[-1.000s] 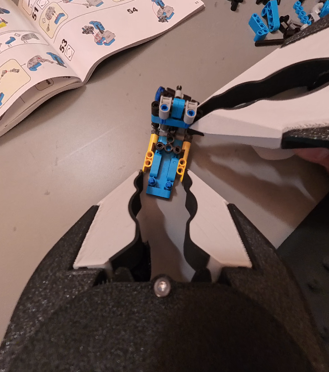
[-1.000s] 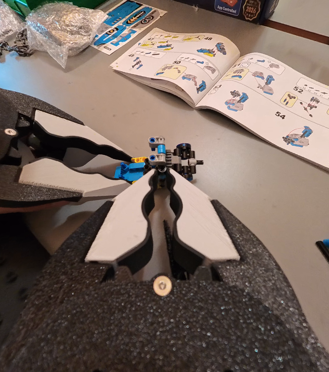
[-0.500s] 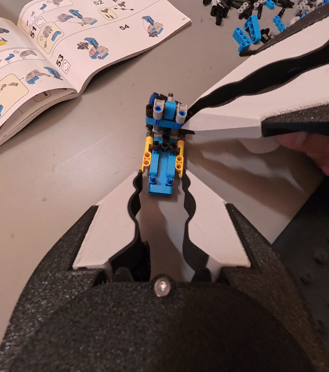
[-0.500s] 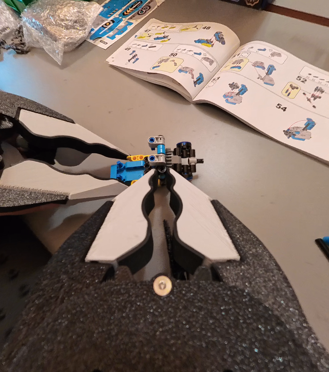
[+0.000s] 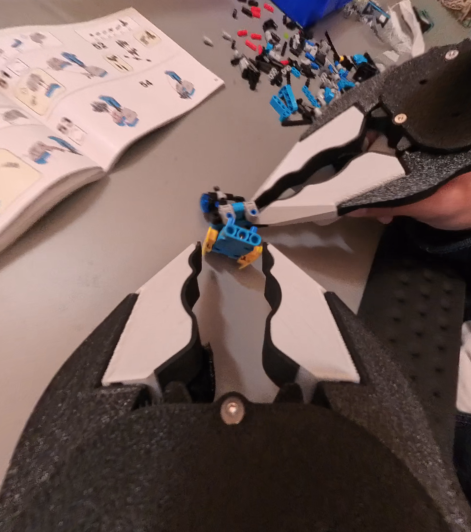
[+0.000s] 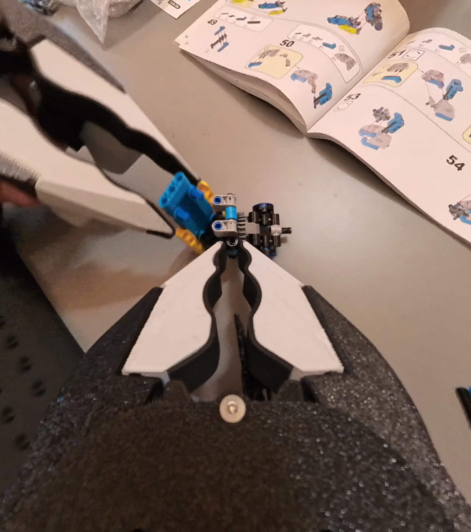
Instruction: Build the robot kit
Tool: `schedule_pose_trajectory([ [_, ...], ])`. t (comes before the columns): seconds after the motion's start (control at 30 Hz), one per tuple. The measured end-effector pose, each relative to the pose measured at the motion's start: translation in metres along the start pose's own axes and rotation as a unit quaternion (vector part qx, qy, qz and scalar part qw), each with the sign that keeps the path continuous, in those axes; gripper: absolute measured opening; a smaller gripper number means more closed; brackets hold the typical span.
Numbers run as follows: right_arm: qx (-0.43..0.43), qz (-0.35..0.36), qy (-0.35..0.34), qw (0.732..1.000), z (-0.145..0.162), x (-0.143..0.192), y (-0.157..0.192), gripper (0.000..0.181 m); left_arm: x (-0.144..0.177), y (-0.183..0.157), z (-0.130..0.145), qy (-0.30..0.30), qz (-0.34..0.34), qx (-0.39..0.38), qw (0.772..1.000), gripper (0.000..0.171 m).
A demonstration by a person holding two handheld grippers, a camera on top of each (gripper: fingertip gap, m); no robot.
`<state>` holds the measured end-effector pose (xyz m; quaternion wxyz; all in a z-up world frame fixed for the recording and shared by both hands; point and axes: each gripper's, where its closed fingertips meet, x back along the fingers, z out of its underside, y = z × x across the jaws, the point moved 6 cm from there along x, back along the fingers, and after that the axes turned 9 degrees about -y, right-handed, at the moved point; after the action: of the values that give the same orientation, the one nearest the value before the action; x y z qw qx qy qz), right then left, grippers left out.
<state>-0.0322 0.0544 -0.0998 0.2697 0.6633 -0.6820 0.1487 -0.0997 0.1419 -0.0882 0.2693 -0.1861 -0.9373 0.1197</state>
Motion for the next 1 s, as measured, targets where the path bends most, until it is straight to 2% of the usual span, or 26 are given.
schedule_pose_trajectory([
  [0.07, -0.02, -0.016, -0.004, 1.0, -0.001, -0.002, -0.004, 0.007, 0.007, 0.016, -0.009, -0.014, 0.018, 0.008, 1.0, 0.043],
  [0.13, -0.056, -0.034, -0.014, 0.998, -0.002, -0.002, -0.008, 0.007, 0.016, 0.015, -0.012, -0.021, 0.068, 0.033, 0.997, 0.044],
  [0.17, -0.068, -0.037, -0.019, 0.997, -0.001, -0.002, -0.01, 0.007, 0.019, 0.015, -0.011, -0.028, 0.07, 0.03, 0.997, 0.045],
  [0.3, -0.106, -0.055, -0.038, 0.992, 0.0, -0.001, -0.01, 0.007, 0.022, 0.012, 0.009, -0.007, 0.045, -0.013, 0.999, 0.045],
  [0.4, -0.098, -0.059, -0.054, 0.992, -0.002, 0.002, -0.01, 0.007, 0.026, 0.012, 0.012, -0.007, 0.011, -0.04, 0.999, 0.044],
  [0.5, -0.094, -0.078, -0.101, 0.987, -0.012, 0.009, -0.006, 0.007, 0.028, 0.02, 0.024, 0.037, -0.033, -0.07, 0.996, 0.048],
  [0.57, -0.107, -0.091, -0.115, 0.983, -0.014, 0.011, -0.003, 0.007, 0.024, 0.022, 0.035, 0.066, -0.039, -0.091, 0.993, 0.051],
  [0.63, -0.125, -0.114, -0.117, 0.979, -0.013, 0.009, 0.0, 0.007, 0.018, 0.019, 0.037, 0.066, -0.038, -0.099, 0.992, 0.055],
  [0.7, -0.127, -0.102, -0.109, 0.981, -0.01, 0.008, -0.003, 0.007, 0.012, 0.017, 0.037, 0.07, -0.045, -0.096, 0.992, 0.042],
  [0.8, -0.068, -0.059, -0.096, 0.991, -0.007, 0.009, -0.008, 0.007, 0.008, 0.015, 0.035, 0.07, -0.073, -0.093, 0.991, 0.04],
  [0.9, -0.076, -0.069, -0.087, 0.991, -0.005, 0.007, -0.004, 0.007, 0.003, 0.013, 0.033, 0.059, -0.105, -0.067, 0.991, 0.04],
  [1.0, -0.063, -0.042, -0.082, 0.994, -0.005, 0.004, -0.005, 0.007, -0.001, 0.01, 0.031, 0.054, -0.148, -0.038, 0.987, 0.04],
])
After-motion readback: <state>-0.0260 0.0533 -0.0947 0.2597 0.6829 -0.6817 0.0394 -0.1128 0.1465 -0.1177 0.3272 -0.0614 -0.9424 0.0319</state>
